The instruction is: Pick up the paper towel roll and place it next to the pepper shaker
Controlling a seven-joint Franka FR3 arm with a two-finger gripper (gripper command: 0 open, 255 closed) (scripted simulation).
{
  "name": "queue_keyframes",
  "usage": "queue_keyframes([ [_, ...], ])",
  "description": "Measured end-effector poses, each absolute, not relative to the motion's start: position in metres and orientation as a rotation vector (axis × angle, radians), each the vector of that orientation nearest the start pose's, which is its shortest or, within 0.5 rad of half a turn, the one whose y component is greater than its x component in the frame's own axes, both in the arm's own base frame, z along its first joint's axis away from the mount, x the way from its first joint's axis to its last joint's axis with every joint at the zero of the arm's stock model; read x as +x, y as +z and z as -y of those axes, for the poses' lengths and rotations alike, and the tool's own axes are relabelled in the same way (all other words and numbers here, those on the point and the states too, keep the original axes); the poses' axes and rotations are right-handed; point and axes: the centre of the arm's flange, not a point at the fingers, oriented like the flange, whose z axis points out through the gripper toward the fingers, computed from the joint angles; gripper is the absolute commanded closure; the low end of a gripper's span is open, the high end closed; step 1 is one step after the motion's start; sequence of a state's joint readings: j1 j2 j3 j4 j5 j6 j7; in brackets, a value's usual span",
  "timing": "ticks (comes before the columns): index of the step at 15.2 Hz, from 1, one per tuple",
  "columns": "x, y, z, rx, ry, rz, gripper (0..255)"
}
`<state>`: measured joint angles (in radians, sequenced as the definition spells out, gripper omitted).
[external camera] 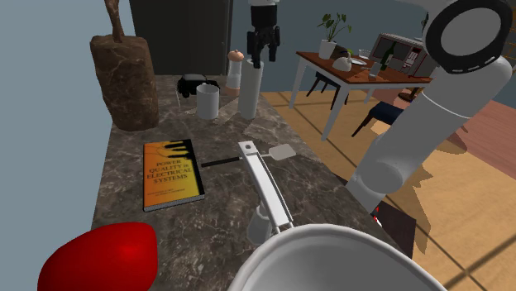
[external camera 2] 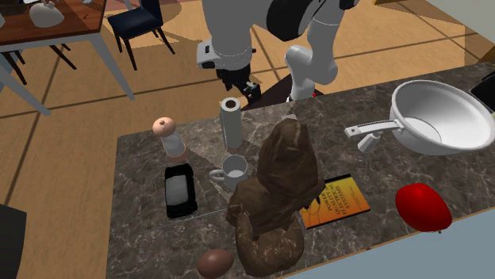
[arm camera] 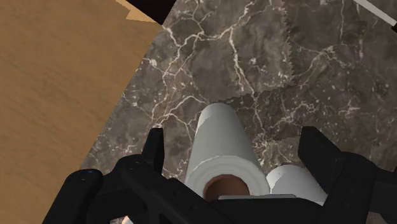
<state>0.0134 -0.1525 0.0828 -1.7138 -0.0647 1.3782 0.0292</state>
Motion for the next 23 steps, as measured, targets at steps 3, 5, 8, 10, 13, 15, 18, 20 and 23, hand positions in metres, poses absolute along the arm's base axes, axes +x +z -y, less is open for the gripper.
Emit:
queue_keyframes([
  [3, 0.506, 0.631, -0.043, -3.223, 0.279, 0.073, 0],
  [5, 0.508, 0.624, -0.044, -3.224, 0.278, 0.07, 0],
  [8, 0.505, 0.61, -0.041, -3.224, 0.278, 0.069, 0],
  [10, 0.503, 0.599, -0.04, -3.224, 0.278, 0.069, 0],
  [13, 0.503, 0.597, -0.04, -3.224, 0.278, 0.069, 0],
  [15, 0.503, 0.597, -0.04, -3.224, 0.277, 0.069, 0],
  [18, 0.503, 0.597, -0.041, -3.224, 0.277, 0.07, 255],
  [20, 0.503, 0.597, -0.04, -3.224, 0.277, 0.07, 255],
  [23, 0.503, 0.597, -0.04, -3.224, 0.277, 0.069, 255],
])
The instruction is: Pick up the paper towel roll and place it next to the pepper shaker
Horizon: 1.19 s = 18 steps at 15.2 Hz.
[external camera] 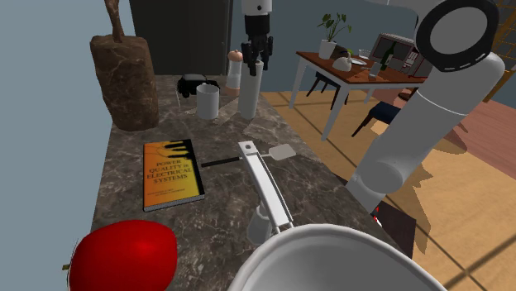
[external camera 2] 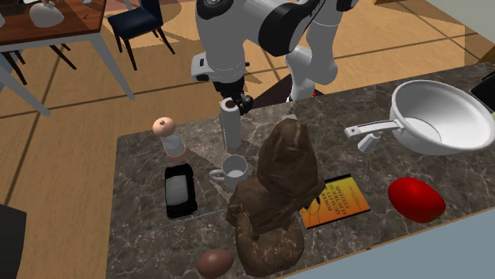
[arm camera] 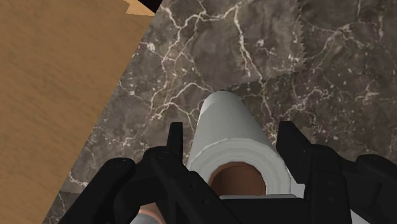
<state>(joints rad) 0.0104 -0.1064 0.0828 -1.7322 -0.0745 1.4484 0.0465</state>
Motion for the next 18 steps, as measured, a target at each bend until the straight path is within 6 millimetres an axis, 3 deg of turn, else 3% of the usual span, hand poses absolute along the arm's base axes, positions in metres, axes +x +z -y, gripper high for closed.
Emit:
queue_keyframes([
  [5, 0.503, 0.599, -0.041, -3.224, 0.277, 0.069, 255],
  [18, 0.504, 0.666, -0.04, -3.224, 0.276, 0.069, 255],
])
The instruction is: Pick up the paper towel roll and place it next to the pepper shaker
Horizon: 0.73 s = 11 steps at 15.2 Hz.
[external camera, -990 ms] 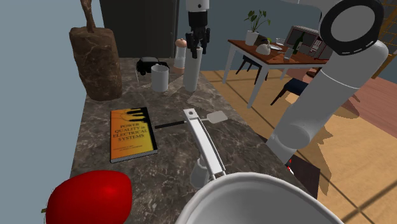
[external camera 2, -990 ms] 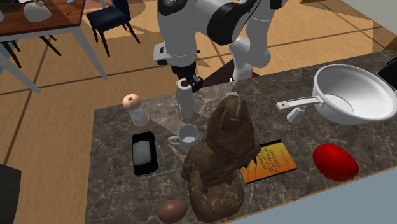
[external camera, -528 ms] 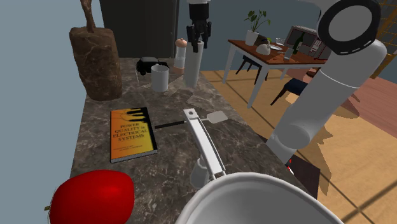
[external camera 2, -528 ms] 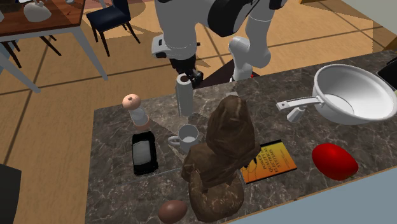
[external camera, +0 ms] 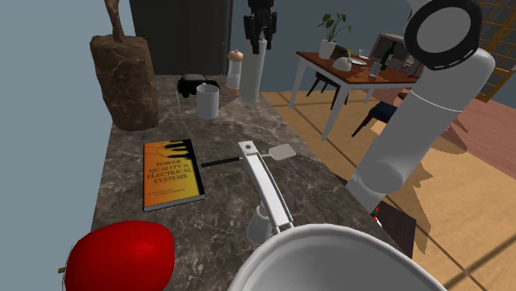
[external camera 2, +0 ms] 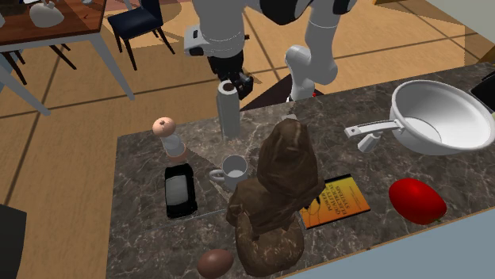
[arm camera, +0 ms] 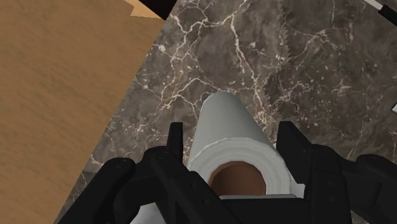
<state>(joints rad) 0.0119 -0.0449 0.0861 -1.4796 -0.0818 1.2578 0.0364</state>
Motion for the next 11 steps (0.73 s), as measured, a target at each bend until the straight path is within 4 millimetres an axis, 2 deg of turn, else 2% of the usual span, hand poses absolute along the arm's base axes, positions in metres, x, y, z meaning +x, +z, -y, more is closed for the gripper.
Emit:
queue_keyframes([
  [11, 0.503, 0.722, -0.041, -3.225, 0.277, 0.069, 255],
])
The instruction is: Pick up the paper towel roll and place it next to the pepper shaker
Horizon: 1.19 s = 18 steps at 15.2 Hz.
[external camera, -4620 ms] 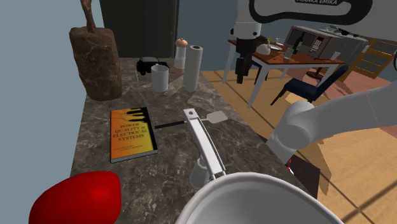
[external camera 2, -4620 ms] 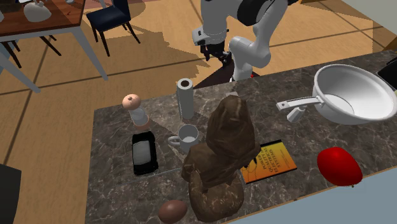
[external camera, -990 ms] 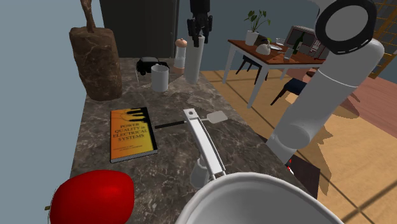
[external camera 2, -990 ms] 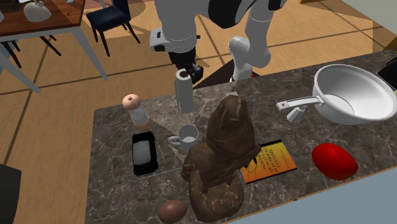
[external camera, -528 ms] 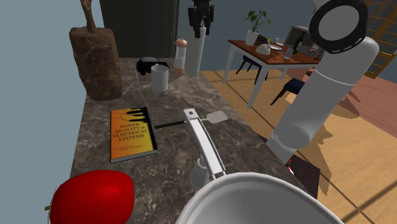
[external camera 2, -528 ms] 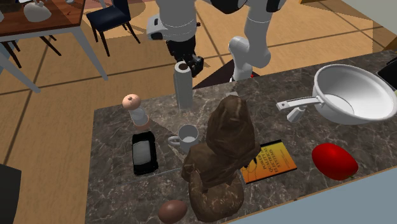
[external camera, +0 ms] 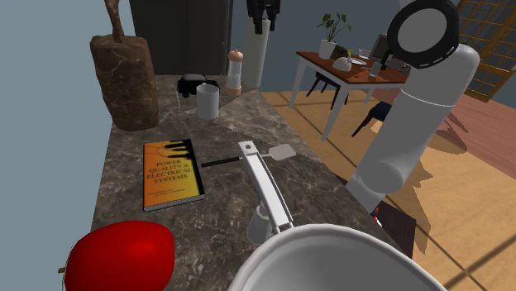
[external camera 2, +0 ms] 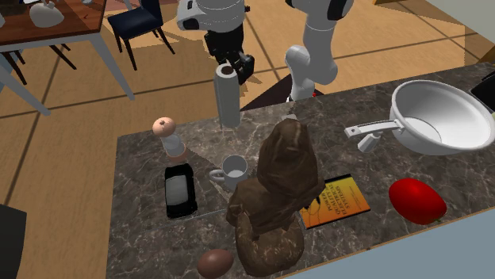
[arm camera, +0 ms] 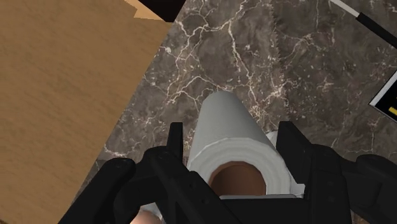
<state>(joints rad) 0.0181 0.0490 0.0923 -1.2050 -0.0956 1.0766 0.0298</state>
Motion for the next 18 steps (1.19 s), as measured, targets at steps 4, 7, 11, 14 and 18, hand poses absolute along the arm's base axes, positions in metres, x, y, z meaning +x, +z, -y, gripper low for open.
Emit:
queue_keyframes([
  [4, 0.504, 0.744, -0.04, -3.224, 0.277, 0.07, 255],
  [7, 0.504, 0.761, -0.039, -3.225, 0.276, 0.07, 255],
  [11, 0.499, 0.775, -0.046, -3.224, 0.278, 0.07, 255],
  [14, 0.483, 0.775, -0.075, -3.224, 0.277, 0.071, 255],
  [18, 0.457, 0.773, -0.119, -3.224, 0.278, 0.071, 255],
])
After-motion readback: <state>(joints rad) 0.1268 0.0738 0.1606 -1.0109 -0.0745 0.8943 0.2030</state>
